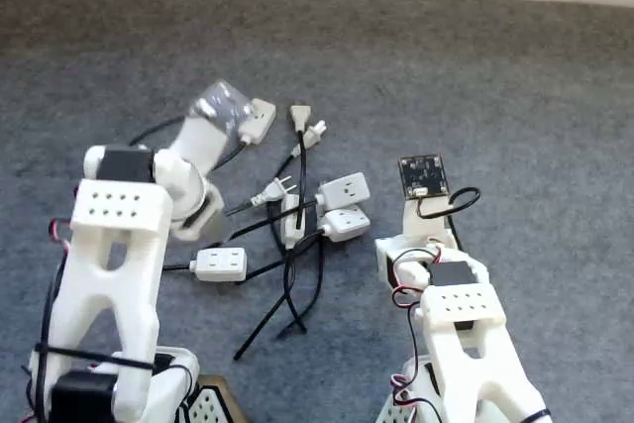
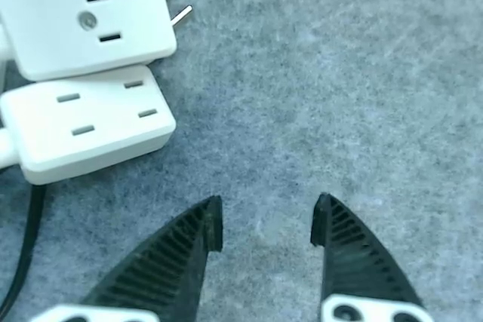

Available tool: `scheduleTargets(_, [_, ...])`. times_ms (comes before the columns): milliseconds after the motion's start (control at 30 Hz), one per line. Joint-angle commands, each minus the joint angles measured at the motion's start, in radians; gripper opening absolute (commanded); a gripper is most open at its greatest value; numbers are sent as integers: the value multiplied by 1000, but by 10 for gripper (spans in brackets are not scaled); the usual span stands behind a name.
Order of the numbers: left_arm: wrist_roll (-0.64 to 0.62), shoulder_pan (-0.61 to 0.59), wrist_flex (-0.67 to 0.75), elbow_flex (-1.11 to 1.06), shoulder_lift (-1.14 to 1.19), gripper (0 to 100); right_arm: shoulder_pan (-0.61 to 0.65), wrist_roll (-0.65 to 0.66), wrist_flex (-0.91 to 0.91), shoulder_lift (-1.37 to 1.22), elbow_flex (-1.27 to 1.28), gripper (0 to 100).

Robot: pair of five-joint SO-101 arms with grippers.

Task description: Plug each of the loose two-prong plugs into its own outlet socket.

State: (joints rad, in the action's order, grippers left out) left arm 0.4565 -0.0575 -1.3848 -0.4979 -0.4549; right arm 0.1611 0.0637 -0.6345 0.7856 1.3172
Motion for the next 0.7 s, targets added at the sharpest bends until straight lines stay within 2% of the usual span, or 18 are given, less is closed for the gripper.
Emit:
scheduleTargets(0, [-83, -5, -54, 191, 79, 309, 5, 2, 16, 2, -5, 199])
scheduleTargets(133, [-71, -4, -40, 249, 142, 309, 7, 2, 16, 4, -5, 199])
scheduleTargets(267, [12, 19, -49, 242, 358, 309, 7, 2, 16, 4, -5, 199])
scheduleTargets(433, [207, 19, -112, 321, 621, 312, 7, 2, 16, 4, -5, 199])
scheduleTargets(667, [439, 25, -118, 232, 607, 309, 7, 2, 16, 4, -5, 199])
